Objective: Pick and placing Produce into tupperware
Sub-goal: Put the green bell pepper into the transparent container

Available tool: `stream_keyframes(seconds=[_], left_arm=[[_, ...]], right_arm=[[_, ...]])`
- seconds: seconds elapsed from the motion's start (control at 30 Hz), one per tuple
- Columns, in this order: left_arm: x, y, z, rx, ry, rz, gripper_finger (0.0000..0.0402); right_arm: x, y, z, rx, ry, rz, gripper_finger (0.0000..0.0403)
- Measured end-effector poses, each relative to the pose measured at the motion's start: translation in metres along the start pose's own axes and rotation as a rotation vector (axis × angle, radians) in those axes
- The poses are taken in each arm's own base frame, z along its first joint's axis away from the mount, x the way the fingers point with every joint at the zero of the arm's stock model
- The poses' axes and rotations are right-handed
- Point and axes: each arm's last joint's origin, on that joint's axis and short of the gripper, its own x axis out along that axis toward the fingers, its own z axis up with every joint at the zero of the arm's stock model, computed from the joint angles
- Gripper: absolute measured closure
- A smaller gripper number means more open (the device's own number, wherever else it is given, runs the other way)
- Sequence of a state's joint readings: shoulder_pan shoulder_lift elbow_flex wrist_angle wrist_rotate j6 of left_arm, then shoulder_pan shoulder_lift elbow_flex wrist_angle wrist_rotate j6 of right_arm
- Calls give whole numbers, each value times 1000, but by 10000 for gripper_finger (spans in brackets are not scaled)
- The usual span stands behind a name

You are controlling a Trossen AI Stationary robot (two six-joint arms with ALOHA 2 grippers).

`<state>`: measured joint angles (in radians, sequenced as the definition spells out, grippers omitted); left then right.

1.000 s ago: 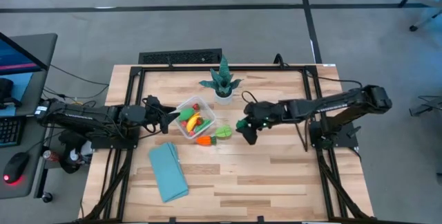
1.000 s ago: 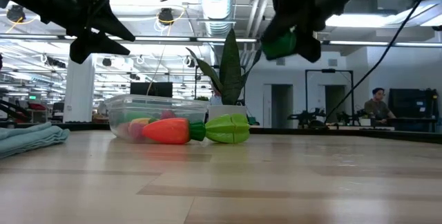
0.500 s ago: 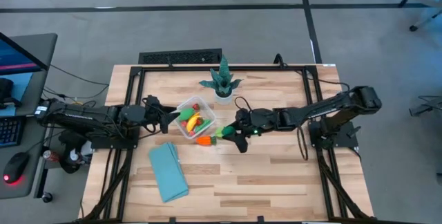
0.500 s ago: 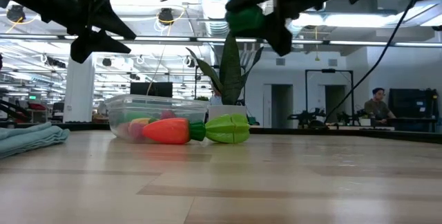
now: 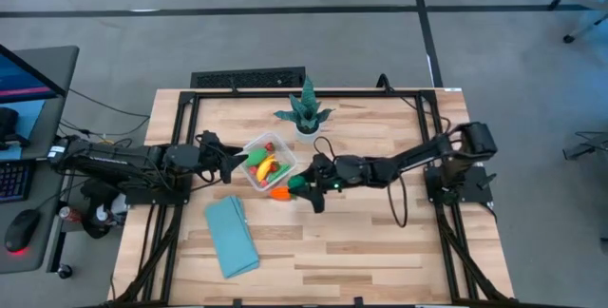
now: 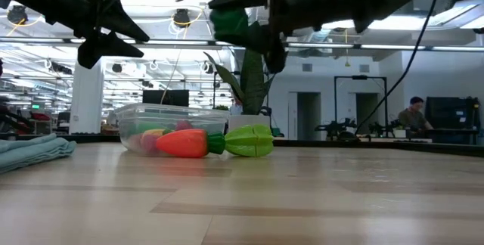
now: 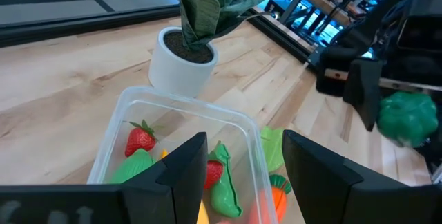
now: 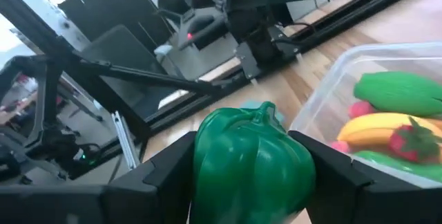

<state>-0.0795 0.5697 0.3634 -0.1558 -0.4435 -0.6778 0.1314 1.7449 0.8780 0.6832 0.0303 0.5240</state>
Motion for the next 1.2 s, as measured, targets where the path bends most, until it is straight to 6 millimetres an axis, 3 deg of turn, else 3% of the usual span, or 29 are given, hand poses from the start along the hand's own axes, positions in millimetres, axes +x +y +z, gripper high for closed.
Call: stream_keyframes(seconds=[0.47,0.63,1.0,1.2], left_arm=[[-7,-2,8,24,-77,-48,223],[-16,0,12,8,-103,-68,223],[-36,7,18,-36,-158,-120,223],[-39,9,17,-37,-158,-120,223]], right_arm=[[66,-8,-4,-33,-67,-46,194],[84,-23,1,-52,-51,-111,203],[84,-61,19,-56,-14,-249,199],[83,-66,18,-56,7,-268,205]])
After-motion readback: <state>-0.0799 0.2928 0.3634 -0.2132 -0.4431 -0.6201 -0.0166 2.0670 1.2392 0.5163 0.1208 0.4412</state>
